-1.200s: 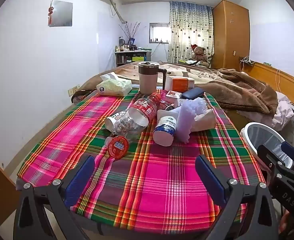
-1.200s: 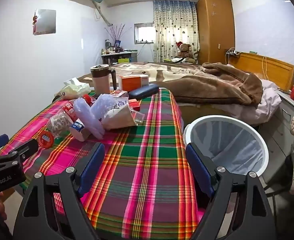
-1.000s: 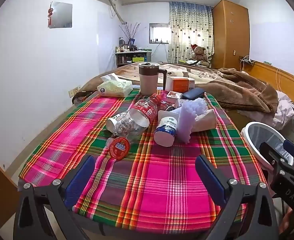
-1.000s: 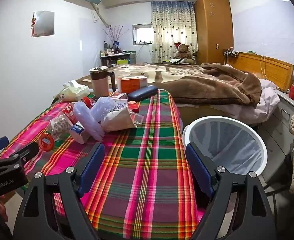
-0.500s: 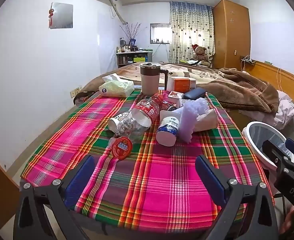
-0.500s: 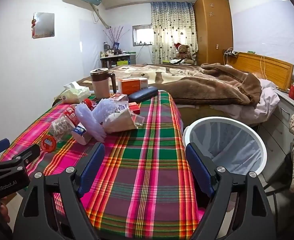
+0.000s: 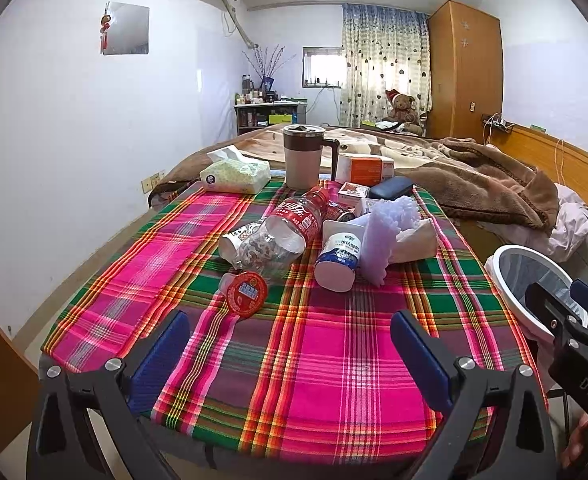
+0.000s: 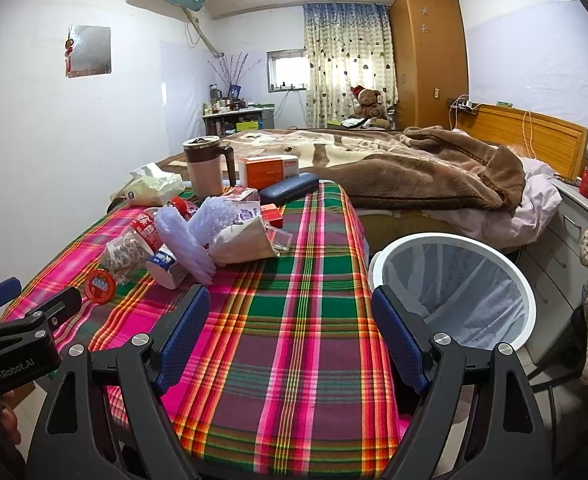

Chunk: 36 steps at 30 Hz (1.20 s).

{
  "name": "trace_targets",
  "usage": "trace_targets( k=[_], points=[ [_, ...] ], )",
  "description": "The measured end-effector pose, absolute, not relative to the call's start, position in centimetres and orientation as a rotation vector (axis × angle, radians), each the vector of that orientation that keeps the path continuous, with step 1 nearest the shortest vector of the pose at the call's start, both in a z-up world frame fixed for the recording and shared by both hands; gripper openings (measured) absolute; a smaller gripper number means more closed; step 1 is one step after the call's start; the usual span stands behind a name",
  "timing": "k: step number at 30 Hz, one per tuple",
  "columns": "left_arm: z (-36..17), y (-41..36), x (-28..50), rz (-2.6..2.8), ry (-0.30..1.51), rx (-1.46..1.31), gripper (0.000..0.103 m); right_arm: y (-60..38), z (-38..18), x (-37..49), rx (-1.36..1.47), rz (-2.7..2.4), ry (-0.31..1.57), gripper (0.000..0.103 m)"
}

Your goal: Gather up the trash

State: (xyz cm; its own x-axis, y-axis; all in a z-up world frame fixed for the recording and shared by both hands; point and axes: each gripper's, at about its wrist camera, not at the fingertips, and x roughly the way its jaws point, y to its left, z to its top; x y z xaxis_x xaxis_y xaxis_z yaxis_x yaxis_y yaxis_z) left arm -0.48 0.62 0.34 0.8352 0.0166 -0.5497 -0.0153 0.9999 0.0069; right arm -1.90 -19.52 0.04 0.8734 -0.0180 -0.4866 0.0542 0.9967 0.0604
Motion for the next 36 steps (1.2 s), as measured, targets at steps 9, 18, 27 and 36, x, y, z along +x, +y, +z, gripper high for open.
trace_targets(
  k=[9,18,27,36],
  points=[
    [0.29,0.70,-0.46,0.019,0.580,0.002,0.102,-19.44,0.19,-1.84,0.072,-0.034,0.506,0.084],
    [0.29,0.61,-0.44,0.019,0.579,0.000,0.102,-19.45,0.13,-1.80,0.072,-0.035,0.505,0.084],
    [0.28,0.78,-0.54,0.022,0.577,-0.001,0.102,-19.49,0.16,-1.83,0.073,-0.034,0.505,0.084],
    [0.29,0.81,-0.59,0.023,0.575,0.002,0.102,-19.42,0.15,-1.71,0.072,-0.039,0.504,0.084]
  ],
)
